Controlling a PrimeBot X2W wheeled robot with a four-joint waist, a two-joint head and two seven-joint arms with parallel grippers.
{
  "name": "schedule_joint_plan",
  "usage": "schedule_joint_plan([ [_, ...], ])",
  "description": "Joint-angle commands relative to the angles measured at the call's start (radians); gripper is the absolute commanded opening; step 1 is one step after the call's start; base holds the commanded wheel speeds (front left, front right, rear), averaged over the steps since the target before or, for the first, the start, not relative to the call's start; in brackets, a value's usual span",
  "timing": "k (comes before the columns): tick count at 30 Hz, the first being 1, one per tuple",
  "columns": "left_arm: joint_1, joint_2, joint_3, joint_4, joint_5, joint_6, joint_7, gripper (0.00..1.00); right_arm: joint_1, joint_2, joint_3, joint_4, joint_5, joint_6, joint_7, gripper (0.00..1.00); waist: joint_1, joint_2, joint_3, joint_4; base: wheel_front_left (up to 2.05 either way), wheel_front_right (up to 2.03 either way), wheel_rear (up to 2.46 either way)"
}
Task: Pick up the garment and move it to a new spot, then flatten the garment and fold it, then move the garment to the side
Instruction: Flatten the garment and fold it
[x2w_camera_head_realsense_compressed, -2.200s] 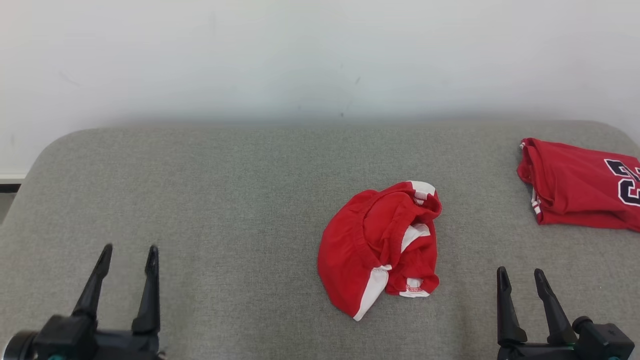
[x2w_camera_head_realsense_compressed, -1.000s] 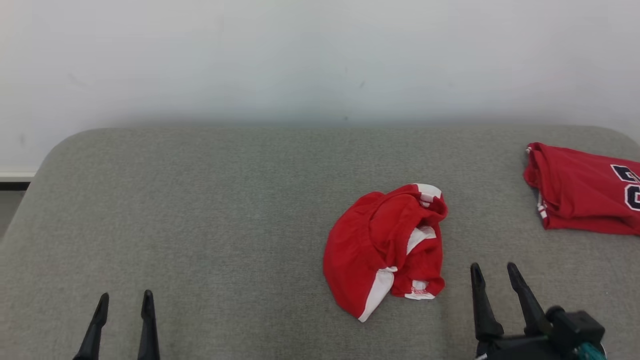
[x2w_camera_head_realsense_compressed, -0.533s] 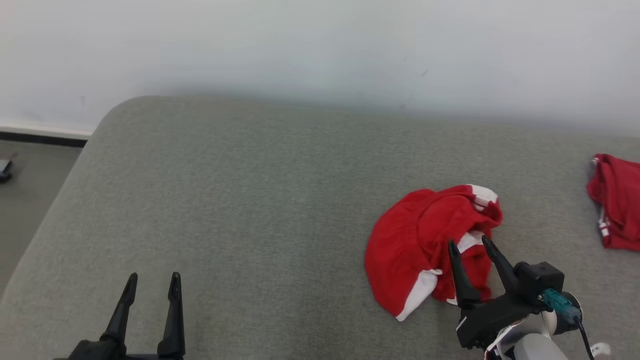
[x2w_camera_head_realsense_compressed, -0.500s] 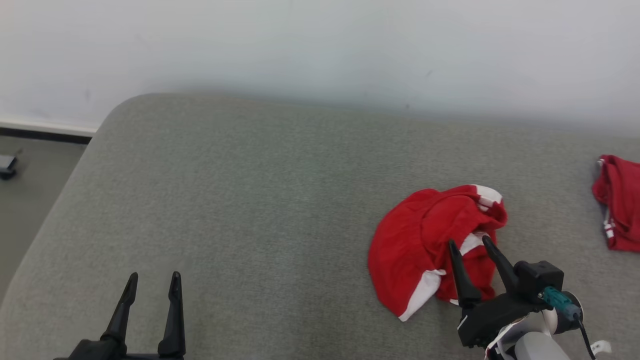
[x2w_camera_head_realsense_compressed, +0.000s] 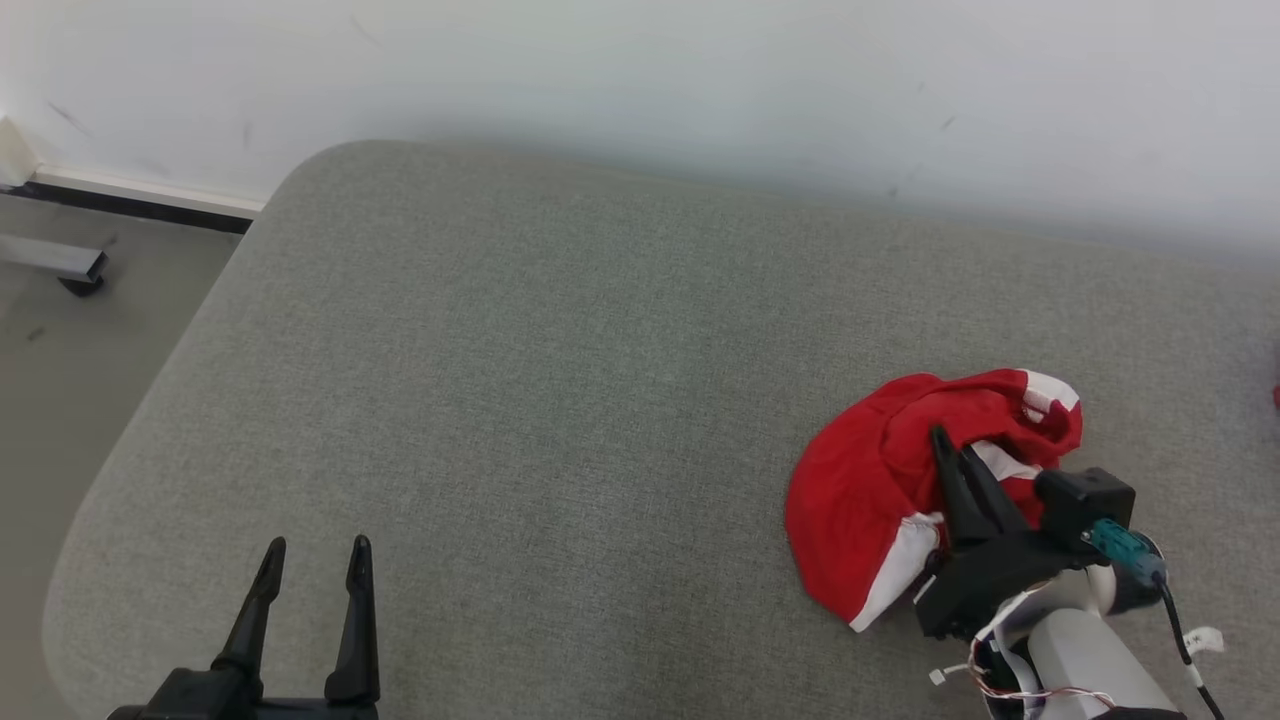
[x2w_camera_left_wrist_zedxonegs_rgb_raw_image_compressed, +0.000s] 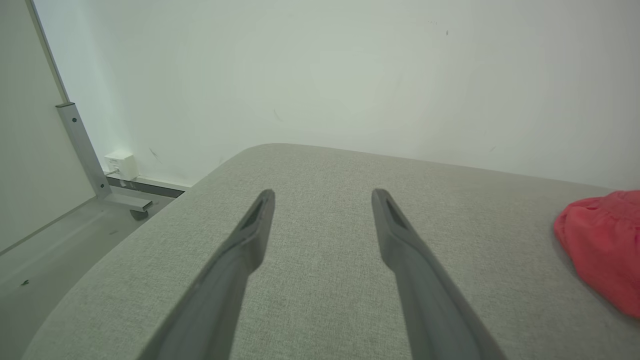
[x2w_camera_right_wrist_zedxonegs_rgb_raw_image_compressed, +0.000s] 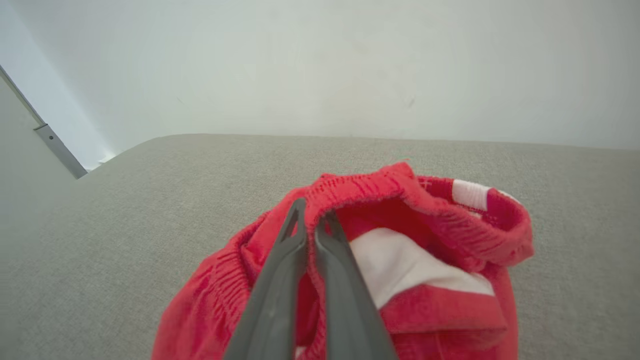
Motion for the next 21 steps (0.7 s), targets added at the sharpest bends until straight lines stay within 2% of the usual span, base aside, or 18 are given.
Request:
schedule_joint_plan([
  [1, -0.013, -0.004, 0.001, 0.003, 0.008, -0.005, -0.003, 1.00, -0.009, -0.001, 0.007, -0.013, -0.005, 0.000, -0.004, 0.00, -0.0001, -0.0001, -0.005, -0.004, 0.00, 0.00, 0.00],
  [6, -0.018, -0.011, -0.013, 0.010, 0.010, -0.007, -0.003, 1.00, -0.033, 0.018, 0.086, -0.077, -0.014, 0.000, -0.004, 0.00, -0.0001, -0.0001, -0.014, -0.011, 0.00, 0.00, 0.00],
  [9, -0.023, -0.014, -0.027, 0.015, 0.011, -0.005, -0.003, 1.00, -0.068, 0.035, 0.154, -0.073, -0.006, 0.000, -0.004, 0.00, -0.0001, -0.0001, -0.013, -0.010, 0.00, 0.00, 0.00],
  [14, -0.036, -0.012, -0.056, 0.025, 0.005, -0.006, -0.003, 1.00, -0.124, 0.070, 0.326, 0.002, 0.034, 0.000, 0.010, 0.00, -0.0001, -0.0001, -0.007, 0.012, 0.00, 0.00, 0.00],
  [20, -0.041, -0.009, -0.076, 0.038, -0.007, -0.005, -0.003, 1.00, -0.124, 0.084, 0.485, 0.111, 0.097, 0.000, 0.036, 0.00, -0.0001, -0.0001, -0.004, 0.035, 0.00, 0.00, 0.00],
  [21, -0.042, -0.009, -0.078, 0.039, -0.007, -0.005, -0.003, 1.00, -0.117, 0.085, 0.517, 0.115, 0.119, 0.000, 0.035, 0.16, -0.0001, -0.0001, -0.005, 0.037, 0.00, 0.00, 0.00],
])
